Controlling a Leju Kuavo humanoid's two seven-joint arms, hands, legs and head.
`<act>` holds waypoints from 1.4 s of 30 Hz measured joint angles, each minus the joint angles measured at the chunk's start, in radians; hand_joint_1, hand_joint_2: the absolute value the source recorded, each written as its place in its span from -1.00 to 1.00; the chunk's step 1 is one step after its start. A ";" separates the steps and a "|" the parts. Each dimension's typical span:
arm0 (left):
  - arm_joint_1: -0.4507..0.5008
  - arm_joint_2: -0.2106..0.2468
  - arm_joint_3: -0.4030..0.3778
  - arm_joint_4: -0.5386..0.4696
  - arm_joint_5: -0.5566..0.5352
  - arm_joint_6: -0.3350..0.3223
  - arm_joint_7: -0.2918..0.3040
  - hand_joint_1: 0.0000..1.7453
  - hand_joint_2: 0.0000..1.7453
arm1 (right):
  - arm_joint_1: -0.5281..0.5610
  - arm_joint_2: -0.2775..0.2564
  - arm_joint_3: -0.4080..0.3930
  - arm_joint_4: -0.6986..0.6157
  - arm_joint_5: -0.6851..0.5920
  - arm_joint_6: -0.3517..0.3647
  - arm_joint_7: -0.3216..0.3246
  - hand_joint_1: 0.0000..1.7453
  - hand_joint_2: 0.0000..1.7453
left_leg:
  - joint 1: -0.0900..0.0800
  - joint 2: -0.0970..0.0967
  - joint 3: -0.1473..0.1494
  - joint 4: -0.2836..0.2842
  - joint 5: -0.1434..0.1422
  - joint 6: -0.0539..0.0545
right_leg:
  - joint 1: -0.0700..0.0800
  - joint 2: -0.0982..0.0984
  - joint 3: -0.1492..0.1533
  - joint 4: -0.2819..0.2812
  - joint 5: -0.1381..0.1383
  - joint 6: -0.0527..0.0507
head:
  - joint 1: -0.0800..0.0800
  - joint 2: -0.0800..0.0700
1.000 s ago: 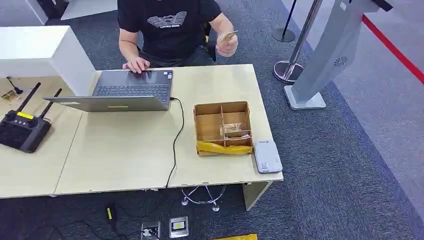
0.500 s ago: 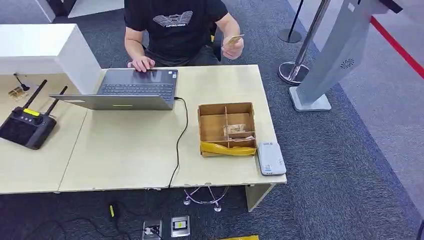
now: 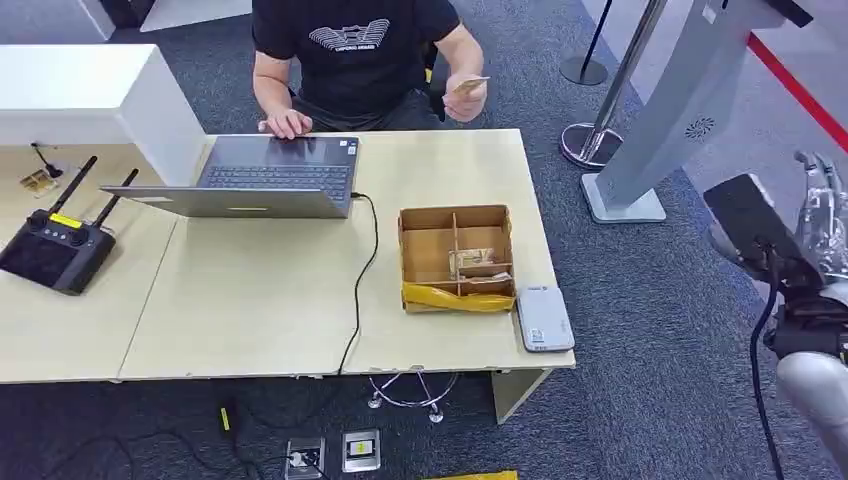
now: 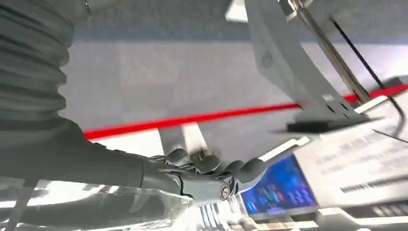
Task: Pass the card to the sensor for recognition and then transmit it.
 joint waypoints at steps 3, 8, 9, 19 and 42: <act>-0.010 0.000 -0.010 -0.003 -0.018 0.000 0.024 -1.00 -1.00 | -0.085 0.024 0.102 -0.001 0.103 0.025 0.000 -1.00 1.00 | 0.001 0.005 0.001 0.000 0.000 -0.001 | 0.001 0.004 -0.001 0.000 0.000 0.000 | 0.000 0.000; -0.017 0.002 -0.023 -0.004 -0.023 0.000 0.038 -1.00 -1.00 | -0.155 0.076 0.243 0.006 0.148 0.034 -0.018 -1.00 1.00 | 0.002 0.002 0.000 0.000 0.000 -0.001 | 0.002 0.003 0.000 0.001 0.000 -0.001 | 0.000 0.000; -0.016 0.002 -0.025 -0.004 -0.021 0.000 0.038 -1.00 -1.00 | -0.170 0.088 0.265 0.010 0.151 0.030 -0.028 -1.00 1.00 | 0.002 0.003 0.001 0.000 0.000 -0.001 | 0.002 0.003 -0.001 0.001 0.000 -0.001 | 0.000 0.000; -0.009 0.002 -0.026 -0.006 -0.001 0.000 0.031 -1.00 -1.00 | -0.265 0.239 0.436 0.166 0.200 0.007 -0.089 -1.00 1.00 | 0.003 0.003 0.001 0.000 0.000 -0.001 | 0.003 0.003 -0.001 0.001 0.000 -0.001 | 0.001 0.000; 0.002 0.001 -0.026 -0.015 -0.036 0.000 0.069 -1.00 -1.00 | -0.311 0.423 0.510 0.457 0.323 -0.012 -0.131 0.86 1.00 | 0.003 0.004 0.001 0.000 0.000 -0.001 | 0.003 0.003 -0.002 0.000 0.000 -0.001 | 0.000 0.000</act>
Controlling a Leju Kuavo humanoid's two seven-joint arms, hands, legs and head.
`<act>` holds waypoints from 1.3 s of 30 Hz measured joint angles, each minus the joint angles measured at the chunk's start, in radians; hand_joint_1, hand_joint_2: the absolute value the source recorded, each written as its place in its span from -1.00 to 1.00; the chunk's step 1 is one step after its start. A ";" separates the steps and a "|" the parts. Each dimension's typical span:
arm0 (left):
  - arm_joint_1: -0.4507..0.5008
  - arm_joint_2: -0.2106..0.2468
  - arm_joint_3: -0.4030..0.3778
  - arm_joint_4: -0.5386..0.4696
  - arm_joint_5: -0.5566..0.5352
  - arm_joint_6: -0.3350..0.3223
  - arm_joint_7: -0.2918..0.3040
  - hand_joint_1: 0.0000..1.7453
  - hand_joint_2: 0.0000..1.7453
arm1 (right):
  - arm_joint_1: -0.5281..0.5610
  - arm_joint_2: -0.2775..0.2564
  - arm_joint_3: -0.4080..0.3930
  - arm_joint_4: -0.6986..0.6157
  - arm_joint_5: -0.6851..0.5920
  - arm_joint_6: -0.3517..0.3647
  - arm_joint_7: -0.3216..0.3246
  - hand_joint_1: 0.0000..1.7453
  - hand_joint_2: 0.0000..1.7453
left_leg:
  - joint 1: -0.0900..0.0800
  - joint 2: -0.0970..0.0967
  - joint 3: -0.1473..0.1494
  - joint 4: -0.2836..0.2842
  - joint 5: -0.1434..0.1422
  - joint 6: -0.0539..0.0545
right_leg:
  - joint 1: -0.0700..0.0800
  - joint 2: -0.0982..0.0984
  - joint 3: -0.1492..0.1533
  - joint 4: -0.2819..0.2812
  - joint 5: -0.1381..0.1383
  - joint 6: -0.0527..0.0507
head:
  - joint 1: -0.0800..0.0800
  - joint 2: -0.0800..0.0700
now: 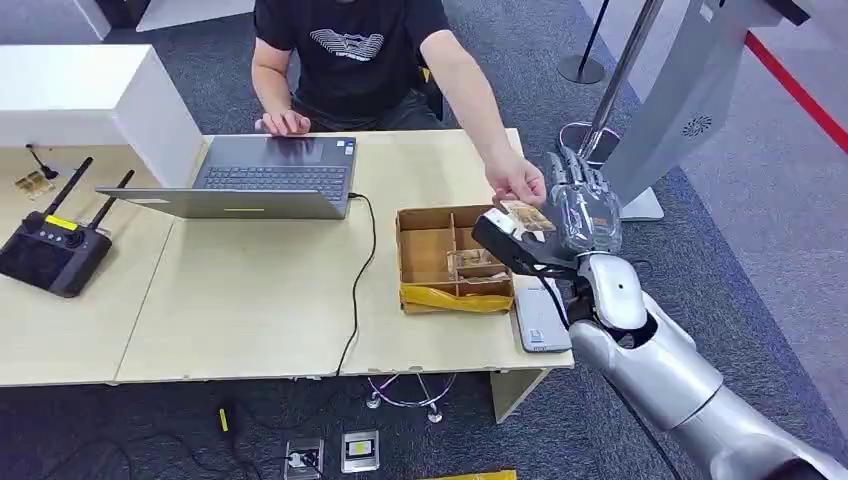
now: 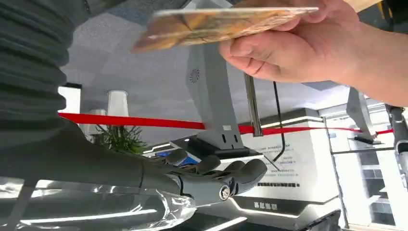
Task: Pass the card to the sensor for recognition and then transmit it.
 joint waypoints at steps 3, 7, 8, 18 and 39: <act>-0.003 0.001 0.000 0.000 -0.008 0.000 0.003 -1.00 -1.00 | 0.008 0.005 -0.003 0.007 0.009 -0.008 0.000 1.00 1.00 | 0.000 0.000 0.000 0.000 0.000 0.000 | 0.000 0.000 0.000 0.000 0.000 0.000 | 0.000 0.000; -0.010 0.005 0.000 -0.001 -0.009 0.000 0.004 -1.00 -1.00 | 0.015 0.014 -0.010 0.016 0.019 -0.026 -0.013 1.00 1.00 | 0.000 0.001 0.000 0.000 0.000 0.000 | 0.000 0.000 0.000 0.000 0.000 0.000 | 0.000 0.000; -0.011 0.006 0.000 -0.002 -0.009 0.000 0.004 -1.00 -1.00 | 0.016 0.015 -0.012 0.018 0.019 -0.026 -0.015 1.00 1.00 | 0.000 0.001 0.000 0.000 0.000 0.000 | 0.000 0.000 0.000 0.000 0.000 0.000 | 0.000 0.000; -0.012 0.006 0.000 -0.005 -0.021 0.000 0.006 -1.00 -1.00 | 0.020 0.028 -0.037 0.033 0.022 -0.032 -0.019 1.00 1.00 | 0.000 0.001 0.000 0.000 0.000 0.000 | 0.000 0.001 0.000 0.000 0.000 0.000 | 0.000 0.000; 0.001 0.013 0.001 -0.005 0.004 0.000 0.007 -1.00 -1.00 | 0.053 0.028 -0.049 0.083 -0.080 -0.084 -0.063 1.00 1.00 | 0.000 0.002 0.001 0.000 0.000 0.000 | 0.000 0.002 0.000 0.000 0.000 0.000 | 0.000 0.000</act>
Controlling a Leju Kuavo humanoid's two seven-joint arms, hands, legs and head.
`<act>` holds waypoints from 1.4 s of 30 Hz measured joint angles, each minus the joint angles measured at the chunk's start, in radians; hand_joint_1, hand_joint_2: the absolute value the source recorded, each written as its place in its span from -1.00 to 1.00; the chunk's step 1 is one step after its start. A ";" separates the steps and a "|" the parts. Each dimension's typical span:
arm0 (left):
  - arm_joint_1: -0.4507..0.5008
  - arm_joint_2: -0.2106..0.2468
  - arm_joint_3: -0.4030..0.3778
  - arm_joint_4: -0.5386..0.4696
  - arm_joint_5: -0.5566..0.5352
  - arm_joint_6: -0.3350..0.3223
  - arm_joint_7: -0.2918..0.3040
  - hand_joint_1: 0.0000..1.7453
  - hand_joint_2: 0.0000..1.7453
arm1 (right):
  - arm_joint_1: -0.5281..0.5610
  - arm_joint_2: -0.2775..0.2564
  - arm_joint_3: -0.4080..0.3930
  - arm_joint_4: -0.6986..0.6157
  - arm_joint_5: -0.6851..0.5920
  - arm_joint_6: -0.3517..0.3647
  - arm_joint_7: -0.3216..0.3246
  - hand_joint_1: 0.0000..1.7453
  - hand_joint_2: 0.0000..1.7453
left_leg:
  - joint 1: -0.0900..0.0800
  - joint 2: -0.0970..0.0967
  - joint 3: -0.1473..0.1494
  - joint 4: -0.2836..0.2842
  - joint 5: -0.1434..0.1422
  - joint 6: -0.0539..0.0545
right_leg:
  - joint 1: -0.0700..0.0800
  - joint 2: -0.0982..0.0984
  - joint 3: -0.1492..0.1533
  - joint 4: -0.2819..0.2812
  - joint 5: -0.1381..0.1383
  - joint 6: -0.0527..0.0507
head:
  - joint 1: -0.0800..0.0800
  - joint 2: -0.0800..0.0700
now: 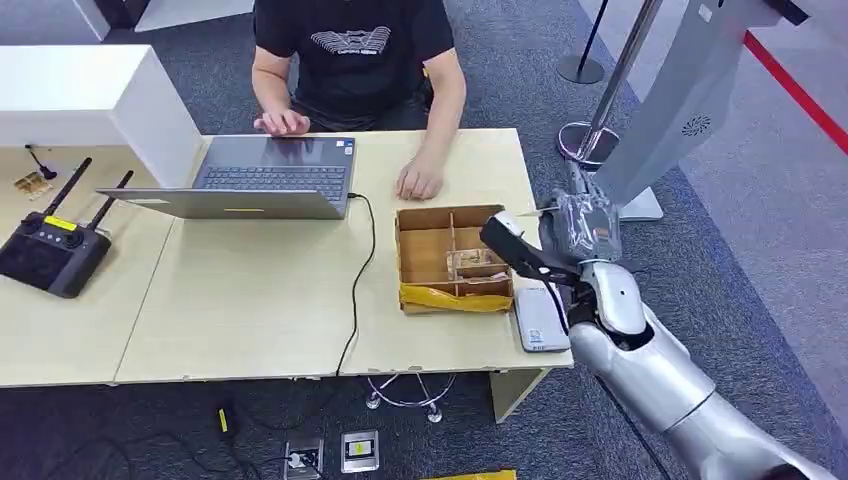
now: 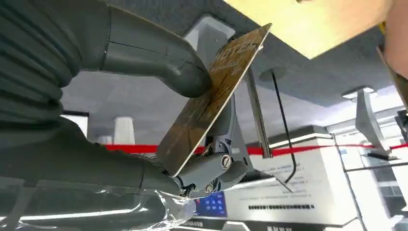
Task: Pass the card to the sensor for recognition and then transmit it.
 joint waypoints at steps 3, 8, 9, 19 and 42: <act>0.007 0.002 0.000 0.000 0.000 0.000 0.000 -1.00 -1.00 | 0.024 0.000 0.000 0.027 -0.016 -0.024 -0.007 1.00 1.00 | 0.000 0.000 0.000 0.000 0.000 -0.001 | 0.000 0.000 0.000 0.000 0.000 0.000 | 0.000 0.000; 0.012 0.013 0.000 0.000 0.000 0.000 0.000 -1.00 -1.00 | 0.055 -0.004 -0.004 0.063 -0.034 -0.040 -0.007 1.00 1.00 | 0.000 0.000 0.000 0.000 0.000 -0.001 | 0.000 0.000 -0.001 0.000 0.000 0.000 | 0.000 0.000; 0.012 0.014 0.000 0.000 0.002 0.000 0.000 -1.00 -1.00 | 0.061 -0.005 -0.007 0.068 -0.037 -0.044 -0.006 1.00 1.00 | 0.000 0.000 0.000 0.000 0.000 -0.001 | 0.000 0.000 -0.001 0.000 0.000 0.000 | 0.000 0.000; 0.018 0.021 0.001 0.000 0.009 0.000 -0.003 -1.00 -1.00 | 0.122 -0.019 -0.033 0.098 -0.072 -0.065 -0.024 1.00 1.00 | 0.000 0.001 0.000 0.000 -0.001 -0.001 | 0.000 0.001 -0.001 0.000 0.000 0.000 | 0.000 0.000; 0.021 0.032 0.003 0.000 0.035 0.000 -0.022 -1.00 -1.00 | 0.168 0.000 -0.004 0.148 -0.186 -0.111 -0.091 1.00 1.00 | 0.001 0.001 0.000 0.000 -0.001 -0.001 | 0.001 0.001 -0.001 0.000 0.000 0.000 | 0.000 0.000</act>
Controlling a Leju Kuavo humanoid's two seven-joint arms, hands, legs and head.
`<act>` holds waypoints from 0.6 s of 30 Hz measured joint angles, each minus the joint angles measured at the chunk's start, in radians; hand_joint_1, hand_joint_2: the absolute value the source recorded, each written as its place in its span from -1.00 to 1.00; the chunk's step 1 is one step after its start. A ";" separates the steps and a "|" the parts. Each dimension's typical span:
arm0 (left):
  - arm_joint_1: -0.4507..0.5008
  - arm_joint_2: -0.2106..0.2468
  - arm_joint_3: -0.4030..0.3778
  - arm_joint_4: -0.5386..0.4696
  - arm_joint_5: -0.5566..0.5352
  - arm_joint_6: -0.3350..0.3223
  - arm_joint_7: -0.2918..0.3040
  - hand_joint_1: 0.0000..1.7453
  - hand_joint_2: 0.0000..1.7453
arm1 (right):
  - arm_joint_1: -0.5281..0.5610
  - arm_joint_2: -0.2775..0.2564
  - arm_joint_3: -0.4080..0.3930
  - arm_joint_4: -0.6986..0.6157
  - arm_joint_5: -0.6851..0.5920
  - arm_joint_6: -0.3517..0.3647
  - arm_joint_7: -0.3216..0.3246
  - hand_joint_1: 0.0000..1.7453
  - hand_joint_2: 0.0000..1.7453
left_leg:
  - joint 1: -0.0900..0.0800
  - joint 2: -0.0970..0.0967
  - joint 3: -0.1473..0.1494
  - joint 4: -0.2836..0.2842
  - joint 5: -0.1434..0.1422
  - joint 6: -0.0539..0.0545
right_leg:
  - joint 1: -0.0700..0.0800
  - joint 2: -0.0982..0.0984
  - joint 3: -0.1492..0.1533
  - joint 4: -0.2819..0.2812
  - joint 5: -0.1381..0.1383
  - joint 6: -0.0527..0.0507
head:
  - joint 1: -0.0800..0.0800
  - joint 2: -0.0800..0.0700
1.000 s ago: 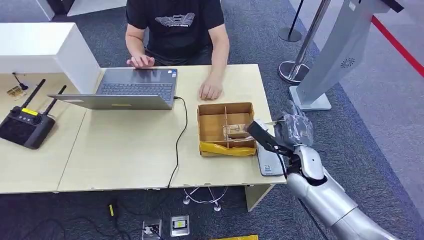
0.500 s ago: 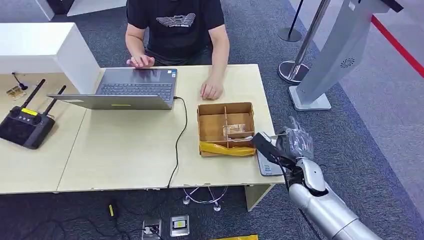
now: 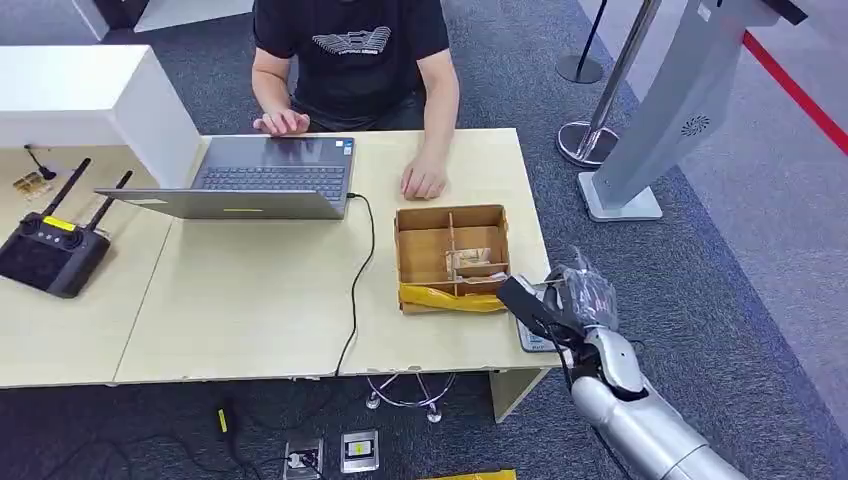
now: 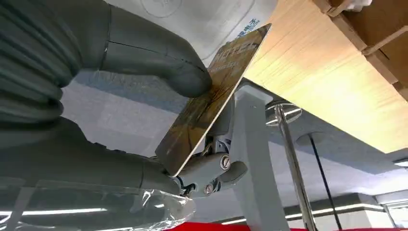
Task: Pass the card to the sensor for recognition and then transmit it.
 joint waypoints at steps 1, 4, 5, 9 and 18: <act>0.001 0.000 0.000 0.000 0.002 0.000 0.000 -1.00 -1.00 | 0.001 0.002 0.003 0.003 -0.014 -0.009 -0.005 1.00 1.00 | 0.000 0.000 0.000 0.000 0.000 0.000 | 0.000 0.000 0.000 0.000 0.000 0.000 | 0.000 0.000; 0.002 0.000 0.000 0.000 0.005 0.000 0.000 -1.00 -1.00 | 0.003 0.006 0.005 0.015 -0.047 -0.017 -0.008 1.00 1.00 | 0.000 0.000 0.000 0.000 0.000 0.000 | 0.000 0.000 0.000 0.000 0.000 0.000 | 0.000 0.000; 0.002 0.002 0.000 0.000 0.005 0.000 0.002 -1.00 -1.00 | 0.005 0.007 0.006 0.018 -0.063 -0.021 -0.008 1.00 1.00 | 0.000 0.000 0.000 0.000 0.000 0.000 | 0.000 0.000 0.000 0.000 0.000 0.000 | 0.000 0.000; 0.003 0.006 0.000 0.000 0.007 0.000 0.003 -1.00 -1.00 | 0.017 0.008 0.007 0.034 -0.098 -0.035 -0.015 1.00 1.00 | 0.000 0.000 0.000 0.000 0.000 0.000 | 0.000 0.000 0.000 0.000 0.000 0.000 | 0.000 0.000; 0.003 0.009 0.000 0.000 0.008 0.000 0.002 -1.00 -1.00 | 0.013 0.017 0.013 0.074 -0.111 -0.052 -0.031 1.00 1.00 | 0.000 0.001 0.001 0.000 0.000 0.000 | 0.000 0.001 0.001 0.000 0.000 0.000 | 0.000 0.000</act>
